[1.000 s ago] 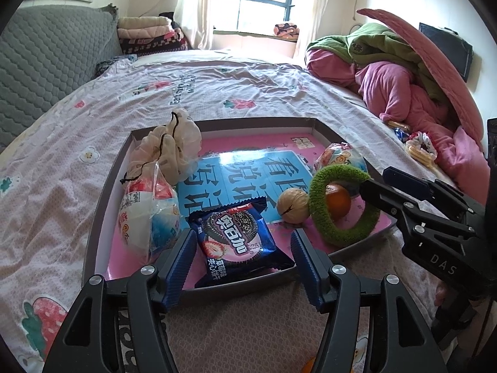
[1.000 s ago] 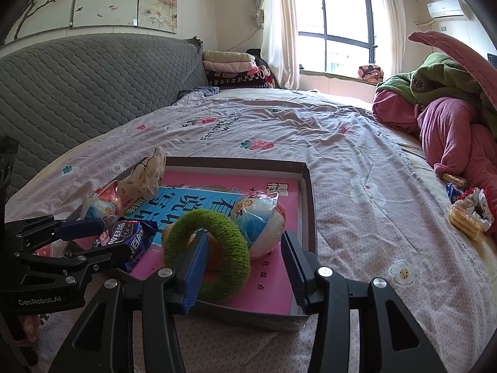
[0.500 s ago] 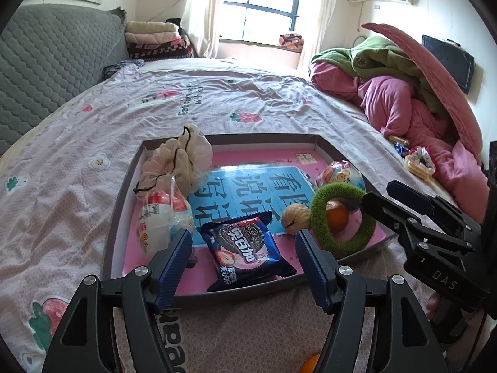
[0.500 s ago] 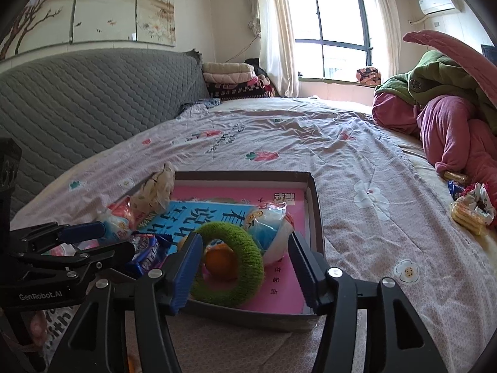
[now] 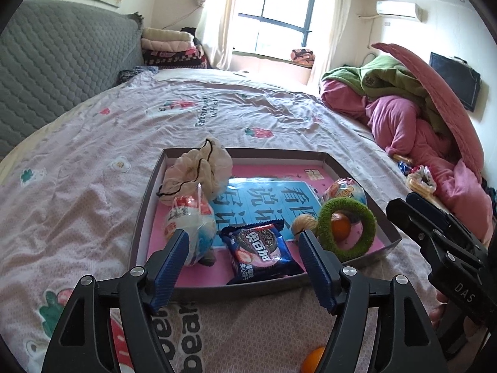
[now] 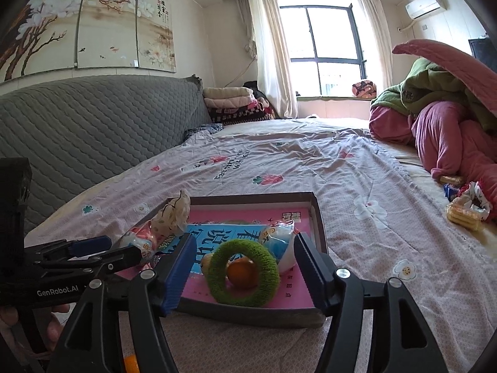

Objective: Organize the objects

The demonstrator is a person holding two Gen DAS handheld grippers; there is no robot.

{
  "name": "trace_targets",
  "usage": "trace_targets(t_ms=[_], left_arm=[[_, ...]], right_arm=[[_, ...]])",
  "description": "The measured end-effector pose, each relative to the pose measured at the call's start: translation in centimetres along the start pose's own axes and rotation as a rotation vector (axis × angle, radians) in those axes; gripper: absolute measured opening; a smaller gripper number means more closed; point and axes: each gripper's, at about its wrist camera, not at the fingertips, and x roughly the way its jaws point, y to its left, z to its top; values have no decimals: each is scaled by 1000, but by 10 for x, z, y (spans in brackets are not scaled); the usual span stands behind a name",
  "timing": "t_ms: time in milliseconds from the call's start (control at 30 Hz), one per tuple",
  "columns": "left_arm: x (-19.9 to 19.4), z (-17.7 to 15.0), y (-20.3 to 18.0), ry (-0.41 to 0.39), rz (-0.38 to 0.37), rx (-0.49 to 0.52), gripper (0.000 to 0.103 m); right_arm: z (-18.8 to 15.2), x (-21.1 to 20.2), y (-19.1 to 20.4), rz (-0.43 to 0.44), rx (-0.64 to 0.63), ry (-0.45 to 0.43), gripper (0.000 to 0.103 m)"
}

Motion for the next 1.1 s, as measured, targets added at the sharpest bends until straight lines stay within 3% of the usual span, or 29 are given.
trace_targets(t_ms=[100, 500, 1100], left_arm=[[-6, -2, 0, -21, 25, -2, 75], [-23, -14, 2, -47, 69, 0, 77], [-48, -43, -1, -83, 167, 31, 78]], right_arm=[[-1, -3, 3, -13, -10, -7, 71], [-4, -31, 7, -26, -15, -77, 72], [-17, -61, 24, -8, -48, -111, 75]])
